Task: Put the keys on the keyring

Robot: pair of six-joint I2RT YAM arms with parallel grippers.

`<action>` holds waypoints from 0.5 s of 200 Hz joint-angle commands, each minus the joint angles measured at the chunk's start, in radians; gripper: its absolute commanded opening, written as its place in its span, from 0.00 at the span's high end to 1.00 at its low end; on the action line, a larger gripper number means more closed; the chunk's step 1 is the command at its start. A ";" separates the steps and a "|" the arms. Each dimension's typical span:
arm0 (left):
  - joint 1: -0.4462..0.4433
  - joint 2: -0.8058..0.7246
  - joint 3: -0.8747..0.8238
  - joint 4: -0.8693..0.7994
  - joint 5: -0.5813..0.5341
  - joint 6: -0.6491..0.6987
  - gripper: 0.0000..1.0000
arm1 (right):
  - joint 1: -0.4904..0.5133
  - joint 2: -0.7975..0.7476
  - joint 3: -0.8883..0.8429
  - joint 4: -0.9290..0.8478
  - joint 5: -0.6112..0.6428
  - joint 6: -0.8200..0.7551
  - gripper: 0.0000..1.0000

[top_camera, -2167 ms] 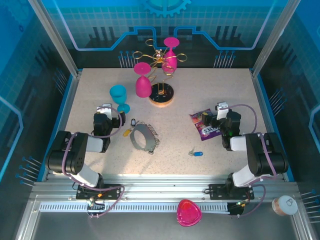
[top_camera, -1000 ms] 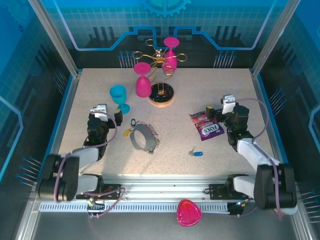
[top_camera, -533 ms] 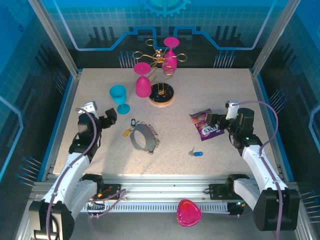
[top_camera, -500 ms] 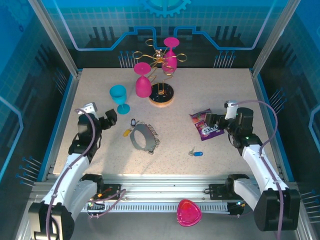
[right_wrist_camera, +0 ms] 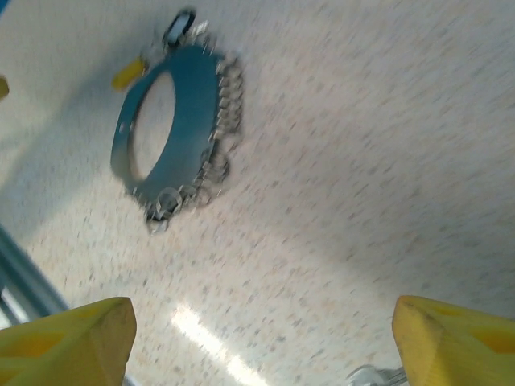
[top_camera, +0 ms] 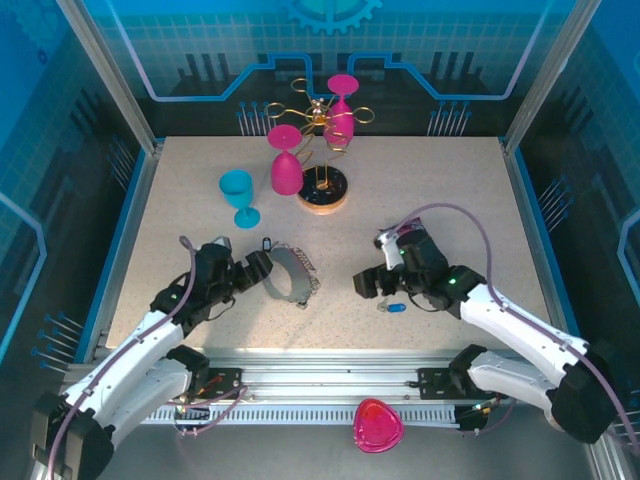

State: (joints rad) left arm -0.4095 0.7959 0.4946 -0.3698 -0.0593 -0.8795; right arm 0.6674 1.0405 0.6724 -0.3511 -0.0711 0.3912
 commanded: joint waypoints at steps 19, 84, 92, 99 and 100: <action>-0.078 0.023 0.036 -0.174 -0.032 -0.310 0.10 | 0.125 0.119 0.088 -0.080 0.152 0.041 0.18; -0.195 0.122 0.042 -0.157 0.011 -0.563 0.22 | 0.129 0.358 0.261 -0.169 0.114 0.040 0.27; -0.213 0.154 0.047 -0.142 0.012 -0.590 0.23 | 0.127 0.368 0.268 -0.168 0.117 0.052 0.27; -0.227 0.181 0.058 -0.128 0.013 -0.619 0.25 | 0.125 0.373 0.270 -0.164 0.121 0.058 0.28; -0.229 0.185 0.059 -0.127 0.013 -0.624 0.25 | 0.125 0.373 0.271 -0.163 0.121 0.059 0.28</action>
State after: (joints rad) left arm -0.5934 0.9123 0.5079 -0.5167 -0.0696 -1.3567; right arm 0.7864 1.3949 0.9024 -0.4671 0.0277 0.4160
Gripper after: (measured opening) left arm 0.770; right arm 0.727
